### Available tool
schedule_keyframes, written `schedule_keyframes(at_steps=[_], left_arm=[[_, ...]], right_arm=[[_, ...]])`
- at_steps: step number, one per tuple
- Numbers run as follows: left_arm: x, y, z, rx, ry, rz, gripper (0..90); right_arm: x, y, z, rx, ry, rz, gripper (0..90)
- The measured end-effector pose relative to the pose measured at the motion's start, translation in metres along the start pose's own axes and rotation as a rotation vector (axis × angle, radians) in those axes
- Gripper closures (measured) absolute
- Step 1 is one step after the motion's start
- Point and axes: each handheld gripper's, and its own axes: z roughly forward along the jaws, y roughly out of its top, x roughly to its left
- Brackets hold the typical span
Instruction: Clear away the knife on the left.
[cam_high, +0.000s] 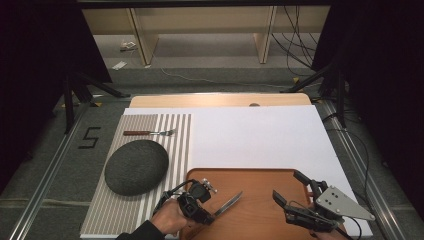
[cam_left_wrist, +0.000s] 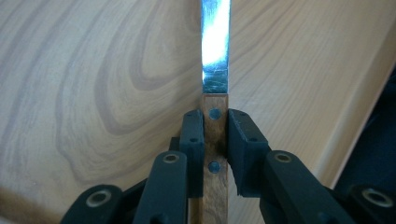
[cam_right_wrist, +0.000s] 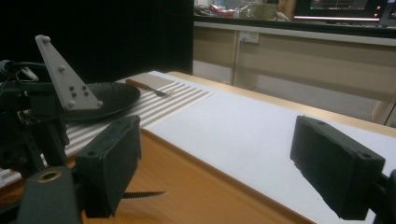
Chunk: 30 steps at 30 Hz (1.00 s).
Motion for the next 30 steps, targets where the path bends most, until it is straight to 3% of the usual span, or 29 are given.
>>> schedule_keyframes(at_steps=[11, 12, 13, 15, 17, 18, 22, 24, 26, 27, 28, 30], left_arm=[[-0.002, -0.001, 0.002, 0.0, -0.007, 0.022, 74.0], [-0.003, -0.001, 0.0, -0.015, -0.007, 0.031, 66.4], [-0.003, 0.0, -0.003, -0.029, -0.004, 0.041, 66.4], [-0.005, 0.001, -0.007, -0.058, -0.003, 0.054, 54.8], [-0.007, 0.0, -0.011, -0.085, 0.012, 0.083, 51.7], [-0.009, 0.0, -0.013, -0.11, 0.029, 0.11, 45.5], [-0.014, 0.001, -0.012, -0.113, 0.053, 0.146, 37.8], [-0.018, 0.001, -0.012, -0.127, 0.065, 0.183, 37.7], [-0.022, 0.001, -0.012, -0.139, 0.086, 0.222, 47.7], [-0.025, 0.001, -0.011, -0.146, 0.094, 0.23, 47.7], [-0.026, 0.001, -0.011, -0.144, 0.103, 0.244, 58.5], [-0.03, 0.001, -0.01, -0.15, 0.116, 0.258, 63.4]], right_arm=[[0.0, 0.0, 0.0, 0.0, 0.001, -0.003, 17.4], [0.0, 0.0, 0.0, -0.001, 0.002, -0.002, 17.3], [0.0, 0.0, 0.0, -0.001, 0.002, -0.002, 17.3], [0.0, 0.0, 0.0, -0.001, 0.002, -0.002, 17.4], [0.0, 0.0, 0.0, 0.0, 0.001, -0.003, 17.4], [0.0, 0.0, 0.0, -0.001, 0.002, -0.003, 17.4], [0.0, 0.0, 0.0, 0.0, 0.001, -0.003, 17.4], [0.0, 0.0, 0.0, 0.0, 0.001, -0.003, 17.4], [0.0, 0.0, 0.0, -0.001, 0.001, -0.003, 17.4], [0.0, 0.0, 0.0, -0.001, 0.001, -0.003, 17.4], [0.0, 0.0, 0.0, -0.001, 0.002, -0.003, 17.3], [0.0, 0.0, 0.0, -0.001, 0.002, -0.003, 17.4]])
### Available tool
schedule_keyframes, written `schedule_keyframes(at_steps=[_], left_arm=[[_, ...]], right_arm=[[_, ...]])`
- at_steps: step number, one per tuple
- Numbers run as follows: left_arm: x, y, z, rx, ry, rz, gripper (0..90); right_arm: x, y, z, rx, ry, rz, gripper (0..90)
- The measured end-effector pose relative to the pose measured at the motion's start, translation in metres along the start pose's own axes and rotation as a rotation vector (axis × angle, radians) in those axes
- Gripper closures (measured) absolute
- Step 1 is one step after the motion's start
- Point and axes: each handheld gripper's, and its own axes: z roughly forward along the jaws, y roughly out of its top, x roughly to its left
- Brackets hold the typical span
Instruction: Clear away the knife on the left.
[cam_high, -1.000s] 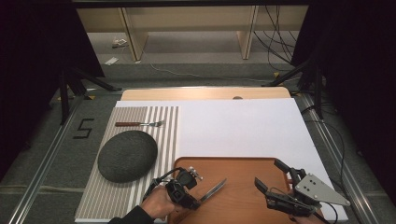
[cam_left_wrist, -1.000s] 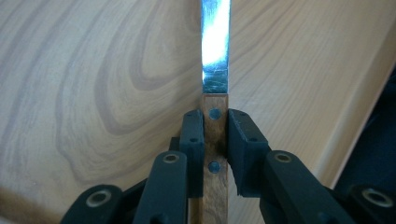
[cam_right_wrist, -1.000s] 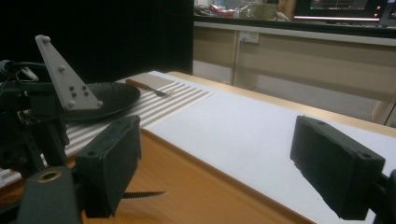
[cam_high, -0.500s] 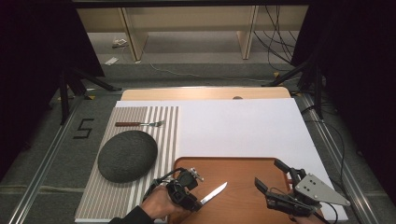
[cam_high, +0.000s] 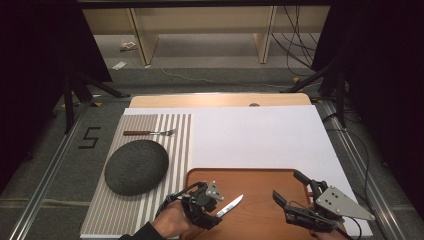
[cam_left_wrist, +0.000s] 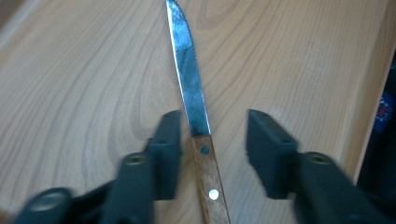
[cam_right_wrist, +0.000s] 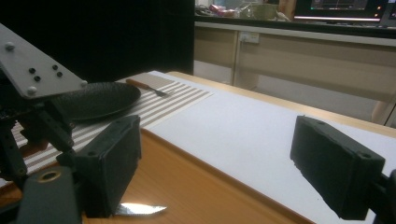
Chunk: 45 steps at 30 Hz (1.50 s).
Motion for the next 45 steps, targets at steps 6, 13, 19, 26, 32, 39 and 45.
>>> schedule_keyframes(at_steps=[6, 13, 19, 26, 32, 39, 45], left_arm=[[-0.003, 0.002, 0.006, 0.015, -0.004, 0.023, 82.5], [-0.006, 0.004, 0.019, 0.046, -0.023, 0.018, 89.1], [-0.007, 0.005, 0.024, 0.062, -0.025, 0.018, 89.6], [-0.007, 0.005, 0.029, 0.081, -0.025, 0.016, 89.6], [-0.005, 0.005, 0.03, 0.09, -0.019, 0.004, 89.6], [-0.002, 0.004, 0.029, 0.1, -0.012, -0.009, 89.6], [0.002, 0.002, 0.026, 0.114, 0.01, -0.021, 89.6]], right_arm=[[0.0, 0.0, 0.0, 0.003, -0.001, 0.001, 17.4], [0.0, 0.0, 0.0, 0.003, -0.001, 0.0, 17.4], [0.0, 0.0, 0.0, 0.002, -0.001, 0.001, 17.4], [0.0, 0.0, 0.0, 0.002, -0.001, 0.001, 17.4], [0.0, 0.0, 0.0, 0.001, -0.001, 0.0, 17.4], [0.0, 0.0, 0.0, 0.001, -0.001, -0.002, 17.4], [0.0, 0.0, 0.0, 0.0, 0.0, -0.002, 17.4]])
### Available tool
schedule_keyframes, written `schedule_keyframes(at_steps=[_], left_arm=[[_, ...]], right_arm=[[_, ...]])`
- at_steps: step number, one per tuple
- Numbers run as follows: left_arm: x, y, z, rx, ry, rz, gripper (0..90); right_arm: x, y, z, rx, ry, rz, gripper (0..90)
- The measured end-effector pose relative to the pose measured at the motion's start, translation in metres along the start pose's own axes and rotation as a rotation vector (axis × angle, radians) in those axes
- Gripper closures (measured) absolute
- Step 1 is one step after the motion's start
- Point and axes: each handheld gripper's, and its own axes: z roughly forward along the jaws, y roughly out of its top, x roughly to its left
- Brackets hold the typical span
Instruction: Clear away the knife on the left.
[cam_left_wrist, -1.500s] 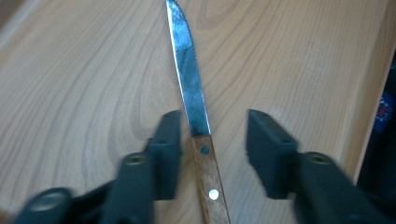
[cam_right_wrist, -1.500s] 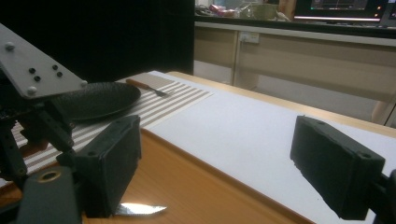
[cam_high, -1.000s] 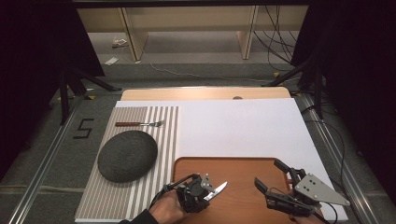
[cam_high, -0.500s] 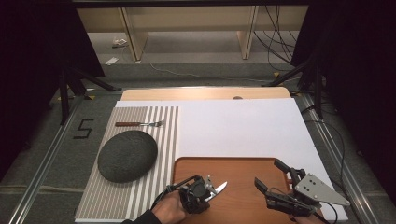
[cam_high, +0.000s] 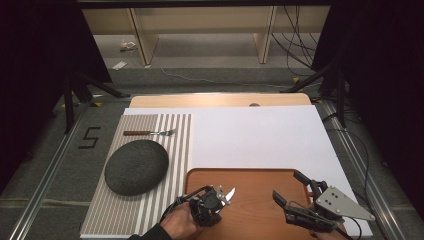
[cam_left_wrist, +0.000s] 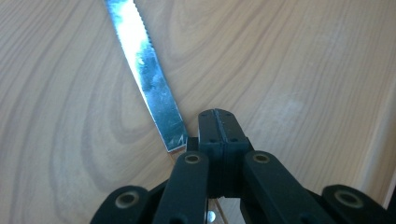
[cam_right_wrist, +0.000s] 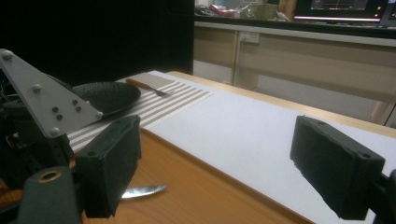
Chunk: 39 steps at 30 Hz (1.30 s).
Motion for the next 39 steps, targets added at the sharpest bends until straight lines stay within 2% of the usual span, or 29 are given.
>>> schedule_keyframes(at_steps=[10, 25, 39], left_arm=[[0.013, -0.007, -0.005, 0.012, 0.01, -0.044, 89.6], [0.022, -0.013, -0.01, 0.022, 0.029, -0.068, 89.6], [0.025, -0.016, -0.011, 0.033, 0.021, -0.078, 89.6]], right_arm=[[0.0, 0.0, 0.0, -0.002, 0.001, 0.002, 17.4], [0.0, 0.0, 0.0, -0.003, 0.001, 0.002, 17.4], [0.0, 0.0, 0.0, -0.003, 0.001, 0.001, 17.4]])
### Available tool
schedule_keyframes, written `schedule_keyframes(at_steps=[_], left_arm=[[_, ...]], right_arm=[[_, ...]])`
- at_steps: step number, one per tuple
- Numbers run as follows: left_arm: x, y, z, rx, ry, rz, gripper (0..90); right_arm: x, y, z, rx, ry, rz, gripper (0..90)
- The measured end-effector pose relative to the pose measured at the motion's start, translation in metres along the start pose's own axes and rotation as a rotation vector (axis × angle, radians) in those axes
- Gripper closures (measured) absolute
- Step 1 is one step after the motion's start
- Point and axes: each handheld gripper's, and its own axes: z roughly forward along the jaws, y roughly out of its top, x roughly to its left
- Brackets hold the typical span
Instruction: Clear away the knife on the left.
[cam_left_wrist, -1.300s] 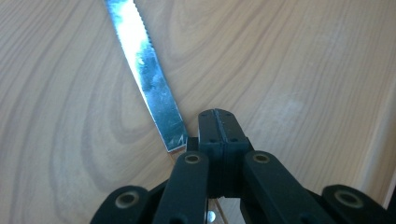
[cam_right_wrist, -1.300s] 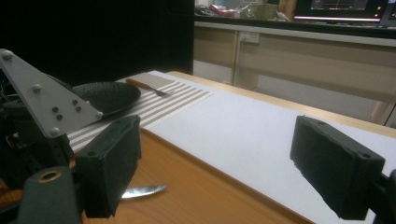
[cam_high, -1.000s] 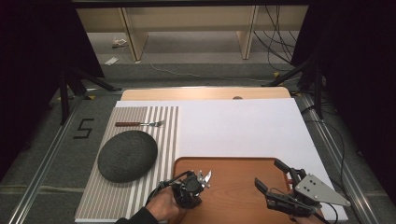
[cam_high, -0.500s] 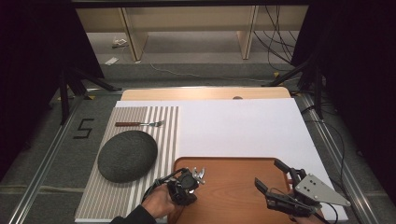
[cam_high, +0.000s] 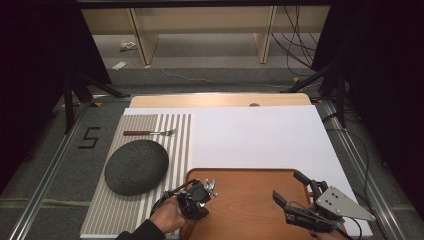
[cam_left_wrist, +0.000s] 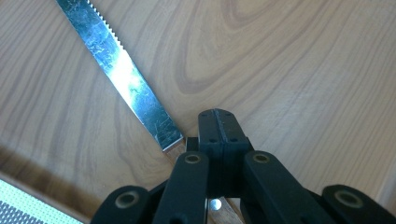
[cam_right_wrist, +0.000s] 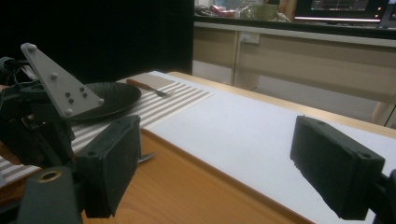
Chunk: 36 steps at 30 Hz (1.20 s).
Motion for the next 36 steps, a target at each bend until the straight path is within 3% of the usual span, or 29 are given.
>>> schedule_keyframes(at_steps=[36], left_arm=[[0.024, -0.016, -0.012, 0.025, 0.008, -0.076, 89.5]], right_arm=[[0.0, 0.0, 0.0, 0.0, 0.0, 0.0, 17.4]])
